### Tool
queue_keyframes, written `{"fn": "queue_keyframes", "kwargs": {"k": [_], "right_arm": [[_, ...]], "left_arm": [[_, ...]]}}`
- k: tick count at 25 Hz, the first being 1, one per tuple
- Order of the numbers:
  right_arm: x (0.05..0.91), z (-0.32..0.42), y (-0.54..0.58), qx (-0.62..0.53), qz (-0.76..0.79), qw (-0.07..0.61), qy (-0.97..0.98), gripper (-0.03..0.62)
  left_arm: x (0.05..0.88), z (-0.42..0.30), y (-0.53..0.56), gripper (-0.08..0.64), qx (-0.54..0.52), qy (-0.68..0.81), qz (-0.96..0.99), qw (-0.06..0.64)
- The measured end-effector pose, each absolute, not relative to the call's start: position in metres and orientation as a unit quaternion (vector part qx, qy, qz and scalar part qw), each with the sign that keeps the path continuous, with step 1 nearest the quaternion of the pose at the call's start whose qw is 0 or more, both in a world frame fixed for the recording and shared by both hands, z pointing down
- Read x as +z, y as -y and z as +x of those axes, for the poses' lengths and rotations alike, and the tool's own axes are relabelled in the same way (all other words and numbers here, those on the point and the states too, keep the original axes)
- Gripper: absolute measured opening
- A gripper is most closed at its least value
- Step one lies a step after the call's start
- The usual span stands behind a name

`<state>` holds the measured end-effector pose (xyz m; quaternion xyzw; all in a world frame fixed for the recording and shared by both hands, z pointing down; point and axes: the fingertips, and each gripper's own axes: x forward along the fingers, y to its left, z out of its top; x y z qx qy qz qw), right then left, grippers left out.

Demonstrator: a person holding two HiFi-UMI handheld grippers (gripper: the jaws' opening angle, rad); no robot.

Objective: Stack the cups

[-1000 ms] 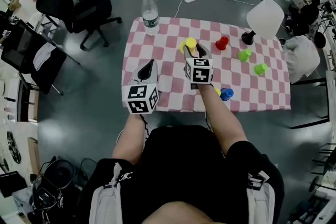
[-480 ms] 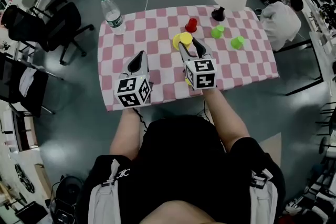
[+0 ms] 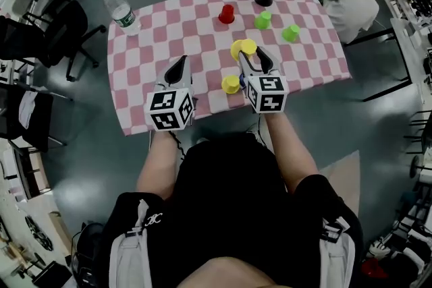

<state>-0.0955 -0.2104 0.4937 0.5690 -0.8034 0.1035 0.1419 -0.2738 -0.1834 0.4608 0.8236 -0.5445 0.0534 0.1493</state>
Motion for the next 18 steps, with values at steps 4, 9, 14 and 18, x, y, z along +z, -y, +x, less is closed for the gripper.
{"fn": "queue_keyframes", "kwargs": {"k": [4,9,14,18], "right_arm": [[0.514,-0.067,0.207,0.117,0.584,0.153,0.788,0.201],[0.536,-0.034,0.203,0.128,0.598,0.170,0.772,0.201],[0.559,-0.005,0.201,0.145,0.607,0.176,0.761,0.201],[0.583,0.009,0.201,0.159,0.612,0.185,0.752,0.201]], "left_arm": [[0.468,-0.258,0.185,0.015,0.062,0.536,0.827,0.155],[0.474,-0.236,0.188,0.015,0.075,0.527,0.831,0.160],[0.479,-0.217,0.192,0.015,0.085,0.523,0.833,0.161],[0.481,-0.206,0.194,0.015,0.092,0.522,0.833,0.160]]}}
